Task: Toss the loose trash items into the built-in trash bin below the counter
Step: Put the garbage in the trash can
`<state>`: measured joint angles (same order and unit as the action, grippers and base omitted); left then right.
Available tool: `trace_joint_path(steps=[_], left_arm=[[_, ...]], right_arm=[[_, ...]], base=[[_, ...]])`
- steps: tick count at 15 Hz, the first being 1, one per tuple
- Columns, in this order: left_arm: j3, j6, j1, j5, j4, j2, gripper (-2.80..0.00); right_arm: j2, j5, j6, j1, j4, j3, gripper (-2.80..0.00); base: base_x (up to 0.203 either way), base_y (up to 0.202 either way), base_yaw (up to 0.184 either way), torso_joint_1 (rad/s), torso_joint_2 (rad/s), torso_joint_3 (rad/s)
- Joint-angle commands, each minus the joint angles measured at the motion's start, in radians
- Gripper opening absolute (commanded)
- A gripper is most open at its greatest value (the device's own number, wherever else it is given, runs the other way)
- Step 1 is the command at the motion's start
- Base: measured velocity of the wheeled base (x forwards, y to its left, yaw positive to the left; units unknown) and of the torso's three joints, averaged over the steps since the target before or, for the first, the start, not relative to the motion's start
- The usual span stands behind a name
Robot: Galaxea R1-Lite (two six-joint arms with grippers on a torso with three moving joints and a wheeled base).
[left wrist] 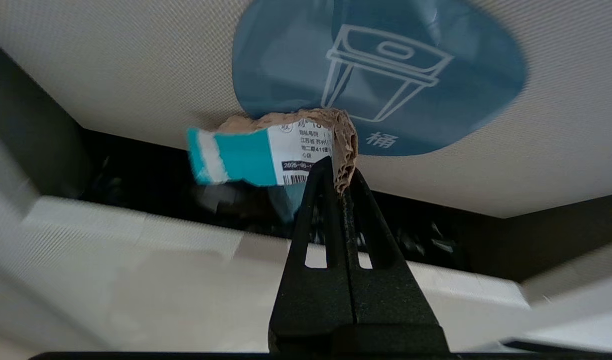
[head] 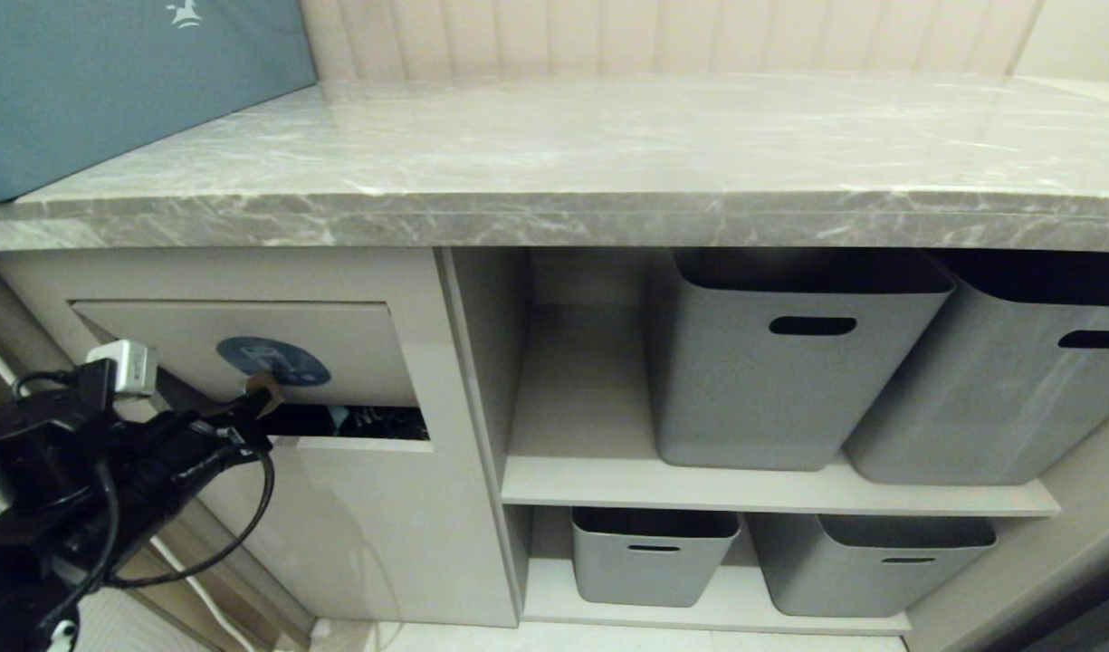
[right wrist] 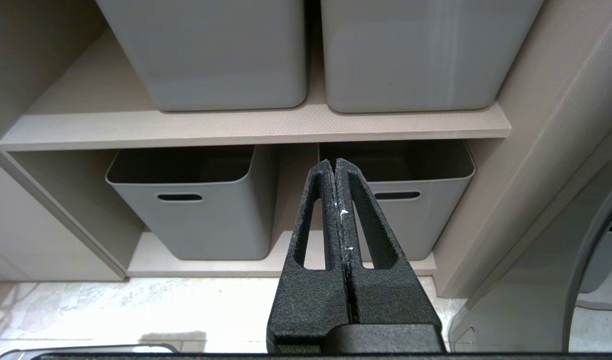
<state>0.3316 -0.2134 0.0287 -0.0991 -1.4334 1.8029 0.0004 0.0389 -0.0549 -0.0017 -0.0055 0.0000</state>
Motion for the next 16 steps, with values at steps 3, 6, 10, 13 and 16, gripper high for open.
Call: trace_joint_path(steps=[3, 6, 10, 13, 16], left_arm=[[0.060, -0.033, -0.010, -0.013, -0.062, 0.109, -2.80], [0.138, -0.048, -0.018, -0.014, -0.070, 0.164, -2.80], [0.164, -0.049, -0.054, -0.013, -0.079, 0.187, -2.80], [0.170, -0.050, -0.061, -0.010, -0.079, 0.187, 0.00], [0.175, -0.051, -0.065, -0.010, -0.078, 0.187, 0.00]], right_arm=[[0.001, 0.000, 0.000, 0.000, -0.001, 0.002, -2.80], [0.001, 0.001, 0.000, 0.000, -0.001, 0.002, -2.80], [0.001, 0.001, 0.000, 0.000, -0.001, 0.002, -2.80], [0.001, 0.000, 0.000, 0.000, -0.001, 0.002, -2.80], [0.001, 0.001, 0.000, 0.000, -0.001, 0.002, -2.80]], base=[[0.000, 0.000, 0.000, 0.000, 0.00, 0.000], [0.000, 0.000, 0.000, 0.000, 0.00, 0.000], [0.000, 0.000, 0.000, 0.000, 0.00, 0.000], [0.000, 0.000, 0.000, 0.000, 0.00, 0.000], [0.000, 0.000, 0.000, 0.000, 0.00, 0.000]])
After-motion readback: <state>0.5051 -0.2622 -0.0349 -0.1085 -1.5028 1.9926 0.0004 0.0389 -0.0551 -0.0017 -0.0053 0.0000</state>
